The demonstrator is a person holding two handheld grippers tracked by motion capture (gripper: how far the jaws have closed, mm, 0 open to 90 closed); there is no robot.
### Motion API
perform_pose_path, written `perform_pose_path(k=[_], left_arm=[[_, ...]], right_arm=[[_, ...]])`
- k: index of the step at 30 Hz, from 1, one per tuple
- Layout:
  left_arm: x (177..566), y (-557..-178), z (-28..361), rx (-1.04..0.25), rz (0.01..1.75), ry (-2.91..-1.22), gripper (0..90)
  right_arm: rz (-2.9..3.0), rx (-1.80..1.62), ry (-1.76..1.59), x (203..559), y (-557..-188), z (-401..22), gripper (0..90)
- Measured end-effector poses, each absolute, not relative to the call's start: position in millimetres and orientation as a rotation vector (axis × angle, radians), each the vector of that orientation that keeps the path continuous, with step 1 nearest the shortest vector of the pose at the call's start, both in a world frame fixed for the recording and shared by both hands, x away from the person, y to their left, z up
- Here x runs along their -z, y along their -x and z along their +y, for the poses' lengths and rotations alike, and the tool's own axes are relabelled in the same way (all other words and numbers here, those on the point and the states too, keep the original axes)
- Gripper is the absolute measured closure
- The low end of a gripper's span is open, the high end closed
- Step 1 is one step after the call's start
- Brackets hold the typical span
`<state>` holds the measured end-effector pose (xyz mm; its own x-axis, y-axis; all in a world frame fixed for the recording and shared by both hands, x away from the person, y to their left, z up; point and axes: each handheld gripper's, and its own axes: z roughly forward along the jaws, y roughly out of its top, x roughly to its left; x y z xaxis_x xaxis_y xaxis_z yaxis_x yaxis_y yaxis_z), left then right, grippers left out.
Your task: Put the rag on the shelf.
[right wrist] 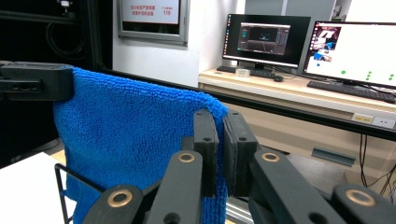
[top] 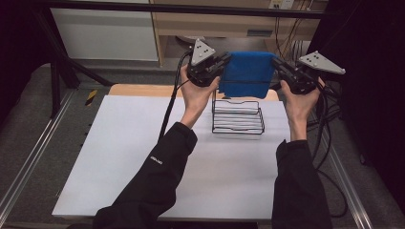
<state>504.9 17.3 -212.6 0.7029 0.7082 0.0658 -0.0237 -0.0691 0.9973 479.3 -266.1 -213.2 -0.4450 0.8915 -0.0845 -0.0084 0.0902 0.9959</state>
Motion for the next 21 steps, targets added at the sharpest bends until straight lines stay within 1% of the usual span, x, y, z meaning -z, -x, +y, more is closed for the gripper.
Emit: perform_pose_path(k=[15, 21], left_arm=[[220.9, -496.3, 22.7, -0.625, 0.554, -1.593, 83.8], [223.9, -492.6, 24.7, -0.592, 0.572, -1.609, 83.5]], right_arm=[[1.658, -1.484, -0.913, 221.9, -467.5, -270.4, 84.9], [1.685, -1.478, -0.911, 222.5, -462.7, -270.4, 84.8]])
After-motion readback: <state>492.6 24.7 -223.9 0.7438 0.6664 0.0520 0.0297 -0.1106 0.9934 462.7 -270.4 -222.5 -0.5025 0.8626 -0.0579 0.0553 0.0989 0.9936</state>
